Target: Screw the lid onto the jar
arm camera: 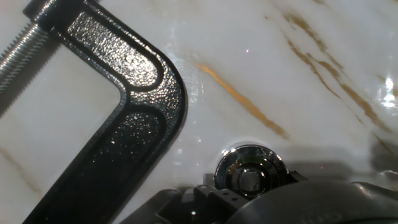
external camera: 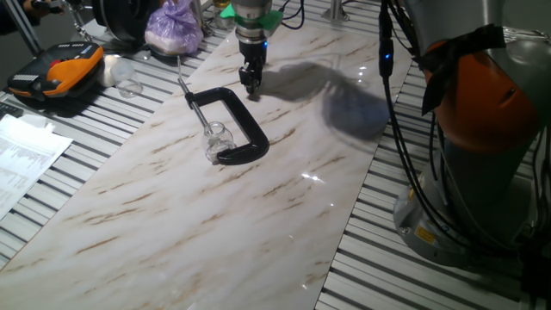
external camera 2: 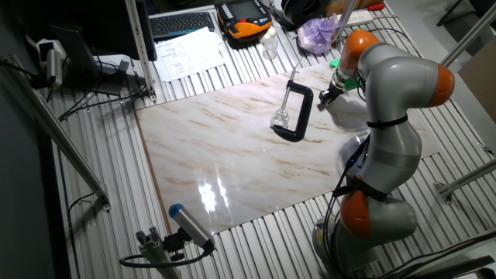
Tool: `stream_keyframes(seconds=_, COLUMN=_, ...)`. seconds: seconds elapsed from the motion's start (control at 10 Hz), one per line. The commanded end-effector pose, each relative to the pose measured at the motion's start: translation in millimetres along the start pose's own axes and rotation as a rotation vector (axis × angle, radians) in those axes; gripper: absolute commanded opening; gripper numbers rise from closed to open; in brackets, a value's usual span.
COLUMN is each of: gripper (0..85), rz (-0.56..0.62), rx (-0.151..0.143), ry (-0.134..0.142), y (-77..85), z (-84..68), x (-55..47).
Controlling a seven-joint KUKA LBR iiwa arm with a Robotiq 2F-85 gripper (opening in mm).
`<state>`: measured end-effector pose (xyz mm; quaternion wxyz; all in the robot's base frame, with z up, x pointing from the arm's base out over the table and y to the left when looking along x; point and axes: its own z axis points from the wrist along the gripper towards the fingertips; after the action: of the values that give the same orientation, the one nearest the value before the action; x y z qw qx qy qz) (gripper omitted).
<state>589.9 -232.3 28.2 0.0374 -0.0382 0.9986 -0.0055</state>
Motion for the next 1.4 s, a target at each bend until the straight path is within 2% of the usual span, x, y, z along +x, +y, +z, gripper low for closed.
stream_keyframes(seconds=0.0, gripper=51.0, rz=0.0, rx=0.0, ry=0.003, y=0.6, z=-2.0, x=-0.2)
stream_keyframes(seconds=0.1, gripper=51.0, rz=0.001, rx=-0.001, ry=0.003, y=0.9, z=-3.3, x=-0.1)
stream_keyframes(seconds=0.4, gripper=0.0, rz=-0.013, rx=-0.018, ry=0.011, y=1.4, z=-7.1, x=0.4)
stream_keyframes(seconds=0.7, gripper=0.0, rz=-0.017, rx=-0.013, ry=0.017, y=3.9, z=-10.0, x=1.3)
stream_keyframes(seconds=1.0, gripper=0.0, rz=0.006, rx=-0.036, ry=0.017, y=10.7, z=-14.7, x=3.8)
stream_keyframes(seconds=1.3, gripper=0.0, rz=0.03, rx=-0.01, ry=0.028, y=22.5, z=-29.6, x=7.2)
